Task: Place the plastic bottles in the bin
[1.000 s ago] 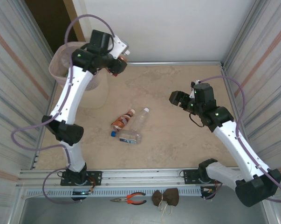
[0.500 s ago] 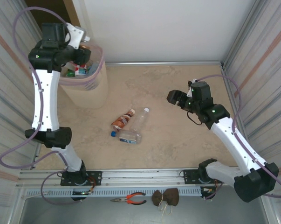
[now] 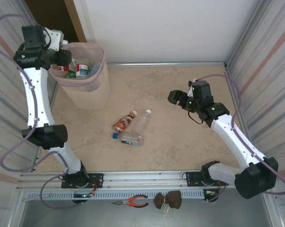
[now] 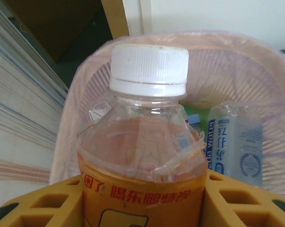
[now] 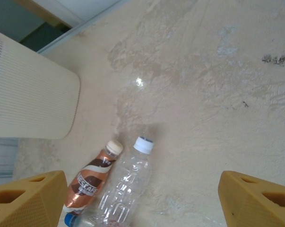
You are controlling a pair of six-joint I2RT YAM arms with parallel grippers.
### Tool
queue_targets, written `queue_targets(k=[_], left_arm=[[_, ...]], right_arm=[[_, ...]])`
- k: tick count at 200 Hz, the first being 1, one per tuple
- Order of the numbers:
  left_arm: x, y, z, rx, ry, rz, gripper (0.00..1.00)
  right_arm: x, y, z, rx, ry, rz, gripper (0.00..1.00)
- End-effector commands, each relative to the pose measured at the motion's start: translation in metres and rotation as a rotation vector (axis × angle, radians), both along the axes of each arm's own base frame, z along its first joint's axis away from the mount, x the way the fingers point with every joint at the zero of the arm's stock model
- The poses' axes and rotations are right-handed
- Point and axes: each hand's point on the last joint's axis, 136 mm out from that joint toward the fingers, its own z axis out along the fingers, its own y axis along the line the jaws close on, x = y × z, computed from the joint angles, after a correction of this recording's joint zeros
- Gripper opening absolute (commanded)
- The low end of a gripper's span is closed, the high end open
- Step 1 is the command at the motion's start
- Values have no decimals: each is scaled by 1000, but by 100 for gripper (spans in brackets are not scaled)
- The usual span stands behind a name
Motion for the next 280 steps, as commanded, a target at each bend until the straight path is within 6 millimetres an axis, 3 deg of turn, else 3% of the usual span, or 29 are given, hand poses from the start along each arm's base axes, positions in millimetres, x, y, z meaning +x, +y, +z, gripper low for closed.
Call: queue_targets(k=[1, 63, 108, 148, 184, 214, 263, 280], left_arm=[[16, 1, -19, -44, 25, -1, 50], [29, 12, -76, 30, 152, -31, 49], [29, 20, -89, 86, 171, -28, 50], [21, 7, -78, 68, 132, -97, 54], [7, -8, -74, 23, 114, -147, 67], [-3, -18, -55, -20, 55, -161, 76], [-2, -31, -17, -87, -42, -194, 76], [4, -33, -10, -107, -60, -196, 72]], right_arm=[[5, 1, 6, 3, -23, 17, 82], [6, -4, -1, 2, -9, 12, 83], [8, -4, -1, 6, -8, 17, 83], [8, -5, 1, 11, -12, 18, 83], [9, -4, 4, 13, -19, 21, 83], [9, -4, 8, 13, -22, 24, 83], [7, -5, 10, 15, -23, 19, 83], [6, -6, 10, 13, -24, 16, 83]])
